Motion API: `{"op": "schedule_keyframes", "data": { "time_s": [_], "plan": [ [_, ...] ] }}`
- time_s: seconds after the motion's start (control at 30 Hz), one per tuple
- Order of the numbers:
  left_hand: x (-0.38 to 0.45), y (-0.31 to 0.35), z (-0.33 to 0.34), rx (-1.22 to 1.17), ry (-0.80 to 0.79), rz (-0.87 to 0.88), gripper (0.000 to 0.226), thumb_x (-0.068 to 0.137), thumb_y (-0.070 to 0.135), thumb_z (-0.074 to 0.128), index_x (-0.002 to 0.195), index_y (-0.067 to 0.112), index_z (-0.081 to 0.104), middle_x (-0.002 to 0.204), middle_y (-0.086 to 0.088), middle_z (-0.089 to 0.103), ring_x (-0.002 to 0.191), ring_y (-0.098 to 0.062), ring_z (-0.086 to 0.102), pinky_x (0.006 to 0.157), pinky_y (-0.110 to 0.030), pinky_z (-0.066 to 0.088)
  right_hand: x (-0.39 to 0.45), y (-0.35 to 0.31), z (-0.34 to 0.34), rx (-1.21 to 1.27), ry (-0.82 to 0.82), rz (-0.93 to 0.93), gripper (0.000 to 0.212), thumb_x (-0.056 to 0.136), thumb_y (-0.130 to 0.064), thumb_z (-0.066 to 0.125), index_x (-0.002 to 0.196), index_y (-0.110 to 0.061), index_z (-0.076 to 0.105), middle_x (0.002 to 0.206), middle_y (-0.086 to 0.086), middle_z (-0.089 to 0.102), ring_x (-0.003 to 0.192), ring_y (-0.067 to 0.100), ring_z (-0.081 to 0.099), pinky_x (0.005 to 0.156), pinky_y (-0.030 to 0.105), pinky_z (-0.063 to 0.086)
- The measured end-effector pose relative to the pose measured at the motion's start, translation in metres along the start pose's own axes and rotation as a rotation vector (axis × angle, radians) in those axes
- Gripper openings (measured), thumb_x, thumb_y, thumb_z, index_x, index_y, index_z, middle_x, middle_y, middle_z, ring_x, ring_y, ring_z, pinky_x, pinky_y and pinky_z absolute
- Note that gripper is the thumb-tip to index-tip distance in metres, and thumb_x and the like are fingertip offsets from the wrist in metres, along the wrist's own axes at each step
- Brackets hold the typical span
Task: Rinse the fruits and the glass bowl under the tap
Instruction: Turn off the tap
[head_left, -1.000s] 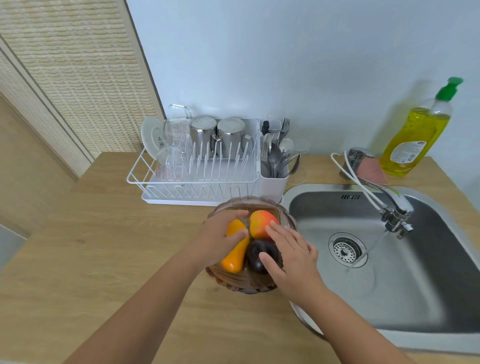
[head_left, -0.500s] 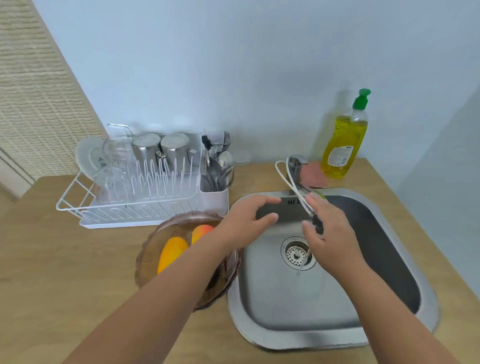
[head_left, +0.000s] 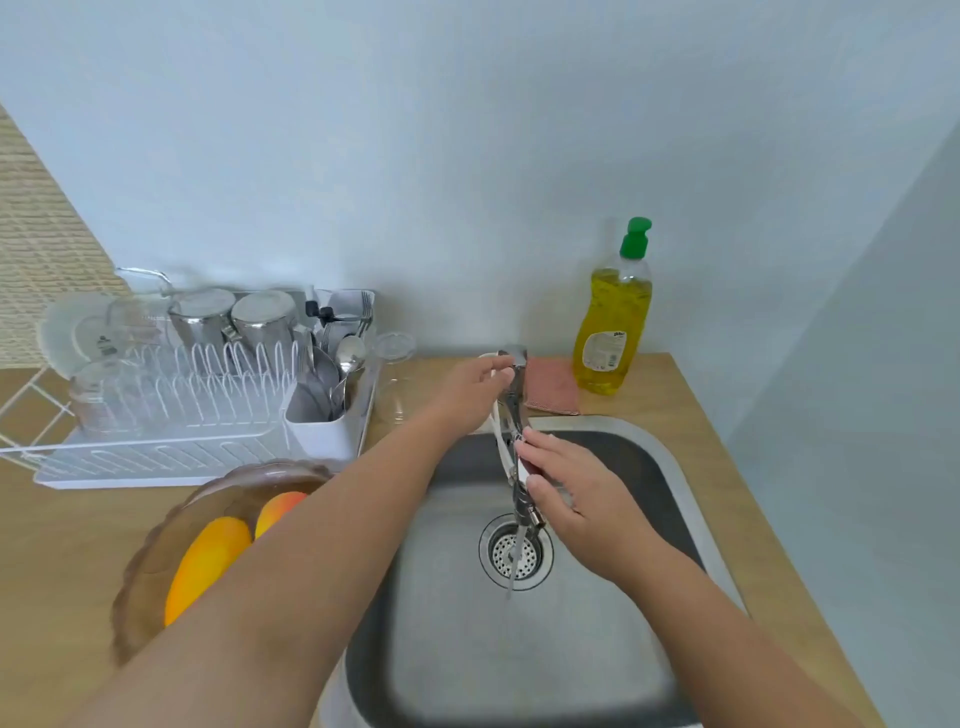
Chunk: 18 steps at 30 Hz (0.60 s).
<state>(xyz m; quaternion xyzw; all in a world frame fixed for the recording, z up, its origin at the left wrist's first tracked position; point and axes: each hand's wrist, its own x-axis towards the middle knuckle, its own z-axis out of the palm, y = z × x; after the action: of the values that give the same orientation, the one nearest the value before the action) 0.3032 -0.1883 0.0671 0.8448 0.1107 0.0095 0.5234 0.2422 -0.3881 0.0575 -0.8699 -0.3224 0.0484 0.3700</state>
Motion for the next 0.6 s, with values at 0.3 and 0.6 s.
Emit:
{"op": "schedule_keyframes", "data": {
  "time_s": [0.3,0.6],
  "plan": [
    [0.035,-0.002,0.019,0.027,0.228,-0.071,0.016,0.091,0.043,0.068,0.101,0.034,0.076,0.108,0.001,0.076,0.108,-0.021,0.067,0.098,-0.041,0.053,0.000,0.013,0.002,0.132,-0.001,-0.053,0.047,0.095,-0.043,0.044,0.138,-0.027,0.054,0.149,-0.014,0.044,0.139,-0.003,0.034,0.117,0.025,0.026],
    [0.037,-0.003,0.024,0.106,0.303,-0.065,0.007,0.089,0.041,0.070,0.084,0.038,0.070,0.095,0.011,0.071,0.099,-0.014,0.066,0.091,-0.032,0.051,0.001,0.015,0.003,0.199,0.032,-0.099,0.048,0.093,-0.044,0.045,0.134,-0.025,0.058,0.144,-0.014,0.049,0.134,-0.007,0.039,0.113,0.018,0.031]
  ]
}}
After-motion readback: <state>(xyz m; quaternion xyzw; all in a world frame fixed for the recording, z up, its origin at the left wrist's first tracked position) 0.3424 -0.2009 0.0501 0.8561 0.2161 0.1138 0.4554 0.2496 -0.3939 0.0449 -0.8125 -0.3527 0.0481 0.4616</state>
